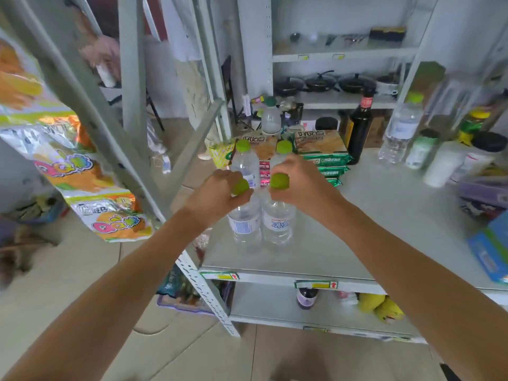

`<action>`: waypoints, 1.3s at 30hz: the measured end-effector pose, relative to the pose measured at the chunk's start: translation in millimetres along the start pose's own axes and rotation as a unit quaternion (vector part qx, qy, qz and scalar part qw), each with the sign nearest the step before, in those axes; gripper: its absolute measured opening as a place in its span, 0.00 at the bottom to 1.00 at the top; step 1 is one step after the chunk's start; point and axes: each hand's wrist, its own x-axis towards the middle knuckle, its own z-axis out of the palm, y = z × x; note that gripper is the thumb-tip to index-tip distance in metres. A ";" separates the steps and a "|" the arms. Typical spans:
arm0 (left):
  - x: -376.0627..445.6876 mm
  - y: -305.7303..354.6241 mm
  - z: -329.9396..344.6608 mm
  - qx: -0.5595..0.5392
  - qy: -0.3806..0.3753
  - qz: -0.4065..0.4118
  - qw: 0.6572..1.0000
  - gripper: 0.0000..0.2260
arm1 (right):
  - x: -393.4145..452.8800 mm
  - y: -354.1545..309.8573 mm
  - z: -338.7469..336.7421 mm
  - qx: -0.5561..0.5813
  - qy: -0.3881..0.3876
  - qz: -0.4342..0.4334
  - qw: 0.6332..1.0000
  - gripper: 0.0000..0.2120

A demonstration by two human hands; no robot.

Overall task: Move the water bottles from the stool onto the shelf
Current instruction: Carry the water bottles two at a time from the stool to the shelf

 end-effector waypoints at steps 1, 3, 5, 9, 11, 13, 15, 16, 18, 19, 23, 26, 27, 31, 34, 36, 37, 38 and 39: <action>3.5 -0.7 2.7 -0.006 -0.014 0.006 1.000 0.13 | 2.8 3.0 3.2 0.000 -0.006 0.006 1.000 0.13; 12.9 -0.8 6.0 -0.033 -0.007 0.015 0.999 0.12 | 7.9 10.0 8.3 -0.002 -0.017 0.023 1.000 0.13; 22.5 -1.2 5.9 -0.049 0.008 0.013 0.999 0.12 | 13.0 17.0 10.1 0.007 -0.007 0.041 0.999 0.12; 32.7 -3.4 9.0 -0.018 -0.022 0.020 0.999 0.12 | 20.6 26.3 10.9 0.010 -0.009 0.047 0.999 0.12; 35.4 -4.7 7.3 -0.011 -0.039 0.024 0.999 0.12 | 18.8 29.9 14.1 0.026 -0.006 0.050 0.998 0.14; 38.1 -6.1 3.0 -0.009 -0.065 0.038 0.997 0.11 | 14.2 32.9 20.0 0.058 0.005 0.055 0.997 0.16; 41.6 -6.9 0.2 -0.004 -0.083 0.036 0.996 0.11 | 10.3 36.0 25.7 0.079 0.012 0.059 0.995 0.18; 42.9 -6.2 0.5 0.002 -0.089 0.024 0.996 0.12 | 9.1 37.7 28.3 0.089 0.016 0.062 0.994 0.19; 44.9 -3.7 2.8 0.024 -0.116 -0.021 0.993 0.15 | 6.6 39.4 32.4 0.112 0.033 0.072 0.991 0.20; 46.2 -2.4 5.0 0.043 -0.136 -0.041 0.989 0.16 | 5.8 39.9 34.0 0.123 0.042 0.081 0.988 0.20; 51.3 10.0 4.4 0.176 -0.166 -0.079 0.967 0.17 | 1.2 38.2 40.6 0.158 0.041 0.105 0.981 0.23; 55.7 41.1 0.3 0.172 -0.108 -0.053 0.978 0.16 | -15.2 38.9 38.4 0.171 0.043 0.134 0.975 0.27; 57.8 55.4 -0.1 0.138 -0.077 -0.034 0.987 0.14 | -24.8 42.5 35.0 0.175 0.055 0.151 0.971 0.27; 67.5 124.2 15.6 0.005 -0.049 0.105 0.993 0.08 | -85.1 77.3 7.2 0.158 0.128 0.238 0.950 0.21; 60.5 191.2 55.6 -0.068 -0.120 0.198 0.971 0.05 | -150.5 116.8 -21.6 0.119 0.157 0.331 0.923 0.20; 47.5 240.9 92.6 -0.110 -0.187 0.226 0.950 0.04 | -198.3 144.6 -44.6 0.077 0.159 0.381 0.907 0.20; 40.6 265.2 113.1 -0.123 -0.223 0.236 0.938 0.05 | -222.8 157.9 -58.0 0.056 0.157 0.403 0.900 0.20; 33.9 290.1 133.3 -0.127 -0.257 0.247 0.925 0.06 | -248.6 170.8 -72.2 0.041 0.158 0.425 0.890 0.20; 28.2 314.1 154.0 -0.124 -0.285 0.255 0.915 0.06 | -275.0 182.4 -86.9 0.033 0.165 0.449 0.878 0.20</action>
